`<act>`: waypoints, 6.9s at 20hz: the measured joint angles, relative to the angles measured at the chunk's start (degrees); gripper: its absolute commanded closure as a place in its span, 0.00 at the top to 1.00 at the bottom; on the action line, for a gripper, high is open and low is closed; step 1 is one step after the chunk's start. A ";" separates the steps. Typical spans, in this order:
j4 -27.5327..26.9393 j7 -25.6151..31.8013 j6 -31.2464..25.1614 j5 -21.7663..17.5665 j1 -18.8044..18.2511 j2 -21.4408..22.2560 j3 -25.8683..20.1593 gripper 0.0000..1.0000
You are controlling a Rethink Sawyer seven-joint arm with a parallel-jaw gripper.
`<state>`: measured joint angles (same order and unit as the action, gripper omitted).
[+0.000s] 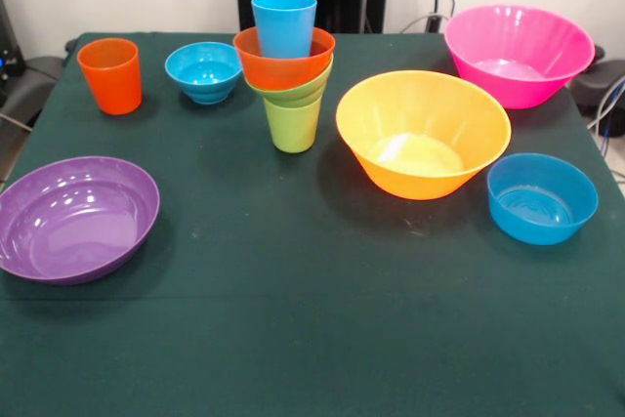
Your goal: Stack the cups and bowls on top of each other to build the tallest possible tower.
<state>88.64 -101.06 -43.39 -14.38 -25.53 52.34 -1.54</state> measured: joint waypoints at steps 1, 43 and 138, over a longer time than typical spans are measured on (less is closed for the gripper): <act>-0.19 0.00 0.00 -0.49 -0.45 -0.38 -0.36 1.00; -0.39 0.00 0.75 -15.21 -9.18 -11.63 -12.19 1.00; 8.11 27.74 -8.67 -21.37 -24.26 -4.74 -32.58 1.00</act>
<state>96.75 -73.32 -52.06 -35.74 -49.78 47.60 -34.12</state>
